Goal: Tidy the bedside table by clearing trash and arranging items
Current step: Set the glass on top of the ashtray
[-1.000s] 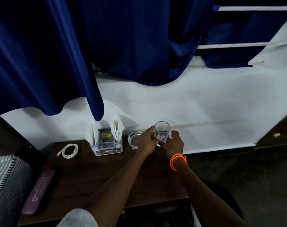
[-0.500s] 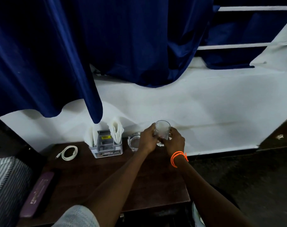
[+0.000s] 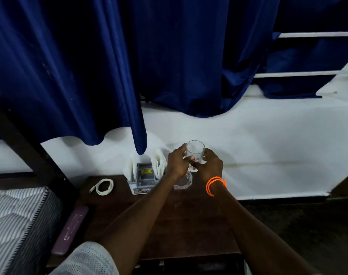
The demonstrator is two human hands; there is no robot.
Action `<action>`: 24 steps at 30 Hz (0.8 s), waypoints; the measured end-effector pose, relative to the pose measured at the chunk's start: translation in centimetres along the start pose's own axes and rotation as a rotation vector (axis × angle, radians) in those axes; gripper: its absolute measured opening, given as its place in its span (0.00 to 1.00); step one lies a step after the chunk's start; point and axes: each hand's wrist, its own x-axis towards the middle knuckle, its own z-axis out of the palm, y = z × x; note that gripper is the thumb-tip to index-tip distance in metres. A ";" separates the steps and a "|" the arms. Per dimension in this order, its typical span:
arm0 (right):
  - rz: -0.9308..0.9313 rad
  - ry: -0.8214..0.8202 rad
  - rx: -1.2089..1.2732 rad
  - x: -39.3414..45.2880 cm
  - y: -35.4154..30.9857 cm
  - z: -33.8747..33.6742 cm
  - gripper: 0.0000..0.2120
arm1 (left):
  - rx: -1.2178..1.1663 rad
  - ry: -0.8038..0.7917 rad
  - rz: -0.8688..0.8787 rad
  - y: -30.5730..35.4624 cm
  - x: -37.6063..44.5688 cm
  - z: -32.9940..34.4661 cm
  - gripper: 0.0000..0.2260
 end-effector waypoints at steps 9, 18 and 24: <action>-0.014 -0.069 -0.015 -0.6 0.4 4.0 0.26 | 0.085 -0.029 -0.042 -3.4 0.1 -2.7 0.20; 0.021 -0.089 -0.036 -1.2 2.2 5.7 0.24 | 0.097 -0.035 -0.067 -5.3 -0.7 -2.3 0.21; 0.022 -0.082 -0.046 -1.3 2.8 6.2 0.21 | 0.138 -0.028 -0.068 -5.7 -0.9 -2.2 0.18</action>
